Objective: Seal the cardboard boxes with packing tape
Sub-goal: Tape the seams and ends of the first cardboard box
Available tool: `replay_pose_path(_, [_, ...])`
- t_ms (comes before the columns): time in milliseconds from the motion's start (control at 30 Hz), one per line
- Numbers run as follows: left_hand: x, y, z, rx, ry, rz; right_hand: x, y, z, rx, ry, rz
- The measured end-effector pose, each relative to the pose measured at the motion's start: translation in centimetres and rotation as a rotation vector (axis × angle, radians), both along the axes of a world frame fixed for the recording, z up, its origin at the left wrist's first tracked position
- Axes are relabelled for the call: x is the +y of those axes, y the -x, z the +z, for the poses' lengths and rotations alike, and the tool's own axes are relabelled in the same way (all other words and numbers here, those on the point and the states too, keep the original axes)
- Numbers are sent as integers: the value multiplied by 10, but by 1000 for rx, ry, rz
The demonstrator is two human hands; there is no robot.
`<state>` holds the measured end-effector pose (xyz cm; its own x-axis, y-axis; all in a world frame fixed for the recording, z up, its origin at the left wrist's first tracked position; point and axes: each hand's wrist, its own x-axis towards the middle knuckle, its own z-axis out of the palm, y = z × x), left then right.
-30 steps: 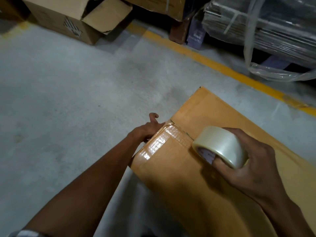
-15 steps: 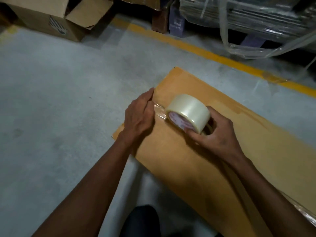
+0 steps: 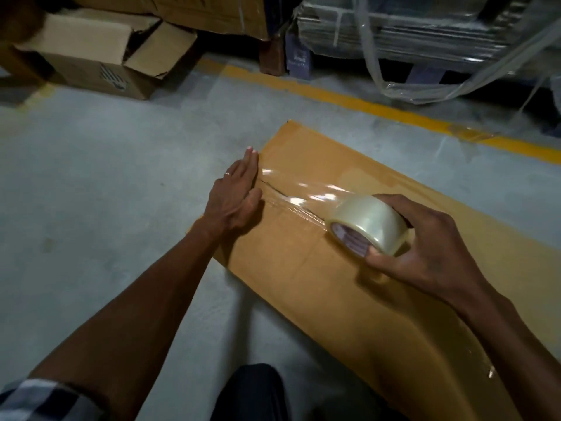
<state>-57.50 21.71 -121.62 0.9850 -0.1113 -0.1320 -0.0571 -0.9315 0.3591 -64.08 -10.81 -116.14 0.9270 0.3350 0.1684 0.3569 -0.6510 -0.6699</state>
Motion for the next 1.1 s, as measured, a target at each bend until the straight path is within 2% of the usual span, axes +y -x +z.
replay_pose_path(133, [-16, 14, -4, -66, -208, -224, -8, 9, -6, -12, -35, -50])
replay_pose_path(233, [-34, 26, -9, -87, -248, -305, -12, 18, -19, 34, -121, -81])
replay_pose_path(500, [-90, 43, -12, -90, -260, -282, -8, 21, -28, 51, -184, -104])
replay_pose_path(633, [-88, 42, -14, -99, -244, -265, -18, 21, -23, 37, -134, -85])
replay_pose_path(933, [-88, 43, -12, -104, -225, -259, -84, 43, 9, 23, 138, -10])
replay_pose_path(1100, [-99, 49, -7, -96, -229, -286, -107, 65, 8, 15, 115, -84])
